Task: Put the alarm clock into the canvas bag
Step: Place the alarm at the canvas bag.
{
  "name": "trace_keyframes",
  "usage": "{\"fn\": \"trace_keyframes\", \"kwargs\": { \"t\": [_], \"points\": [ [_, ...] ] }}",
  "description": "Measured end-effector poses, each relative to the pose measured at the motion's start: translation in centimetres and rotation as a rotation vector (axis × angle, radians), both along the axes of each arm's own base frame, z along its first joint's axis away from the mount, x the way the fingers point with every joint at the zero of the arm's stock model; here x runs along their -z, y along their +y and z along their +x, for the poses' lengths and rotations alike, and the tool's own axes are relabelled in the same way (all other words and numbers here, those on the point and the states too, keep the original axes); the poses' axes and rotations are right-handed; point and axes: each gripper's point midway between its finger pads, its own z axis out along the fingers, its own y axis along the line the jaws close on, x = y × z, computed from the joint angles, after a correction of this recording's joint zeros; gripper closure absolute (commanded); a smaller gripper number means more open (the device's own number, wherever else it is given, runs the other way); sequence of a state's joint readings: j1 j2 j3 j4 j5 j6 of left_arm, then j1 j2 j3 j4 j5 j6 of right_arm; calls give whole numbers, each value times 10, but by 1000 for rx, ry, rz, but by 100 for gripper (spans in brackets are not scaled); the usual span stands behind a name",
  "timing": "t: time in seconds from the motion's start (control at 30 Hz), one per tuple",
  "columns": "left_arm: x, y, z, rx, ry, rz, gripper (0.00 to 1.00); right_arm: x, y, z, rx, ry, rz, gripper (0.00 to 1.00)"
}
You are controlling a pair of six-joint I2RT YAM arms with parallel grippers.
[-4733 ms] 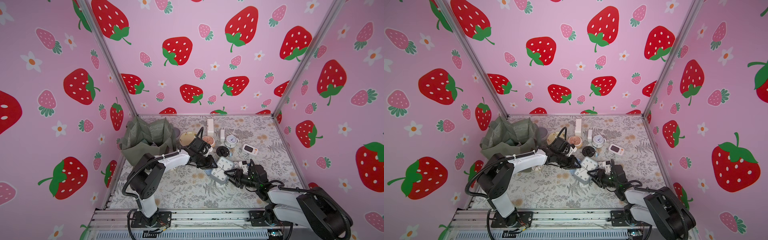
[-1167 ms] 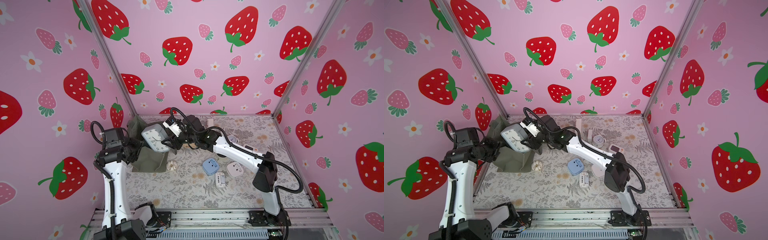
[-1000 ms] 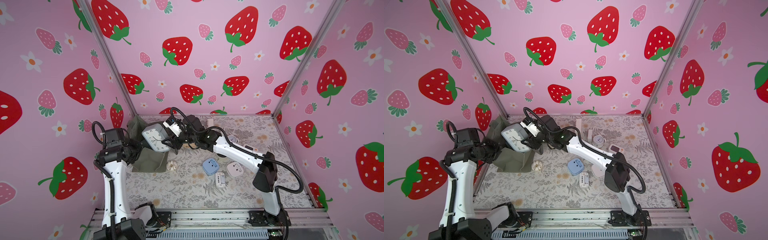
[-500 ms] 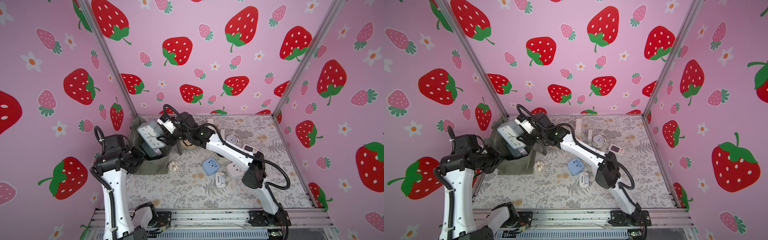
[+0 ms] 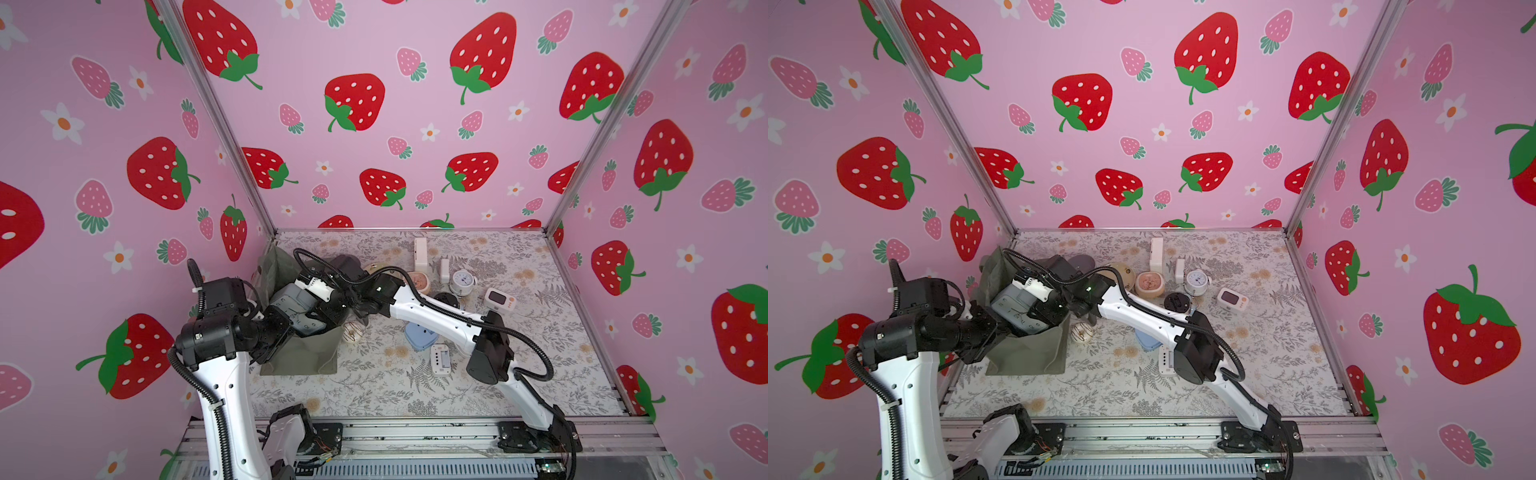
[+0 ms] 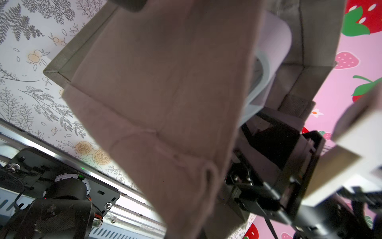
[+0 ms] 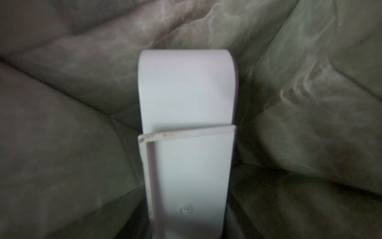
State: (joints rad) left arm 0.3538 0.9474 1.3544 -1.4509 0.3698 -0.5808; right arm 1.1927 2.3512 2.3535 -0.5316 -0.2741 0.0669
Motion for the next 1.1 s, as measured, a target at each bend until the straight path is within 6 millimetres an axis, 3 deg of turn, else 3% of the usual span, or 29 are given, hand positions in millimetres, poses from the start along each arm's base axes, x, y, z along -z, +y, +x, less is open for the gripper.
{"fn": "trace_keyframes", "kwargs": {
  "t": [0.2,0.37,0.53,0.67,0.77,0.87,0.97,1.03,1.1],
  "points": [
    [5,-4,-7,21,18,-8,100,32,-3,2,26,3,-89,71],
    [12,-6,-8,31,37,-20,100,54,-7,4,49,10,-152,51],
    [14,-8,-9,37,40,-30,100,43,-4,3,54,13,-134,26],
    [14,-8,-10,37,37,-28,100,22,0,7,70,11,-80,0],
    [18,-9,-11,34,43,-33,100,0,-3,13,90,13,-36,0],
    [20,-10,-12,30,42,-43,100,-38,-15,15,109,32,34,0],
    [22,-11,-13,19,45,-49,100,-93,-44,20,145,47,130,0],
    [22,-11,-14,14,40,-49,100,-132,-75,28,190,53,201,0],
    [21,-11,-14,8,30,-48,100,-163,-119,38,263,64,267,0]
  ]
}}
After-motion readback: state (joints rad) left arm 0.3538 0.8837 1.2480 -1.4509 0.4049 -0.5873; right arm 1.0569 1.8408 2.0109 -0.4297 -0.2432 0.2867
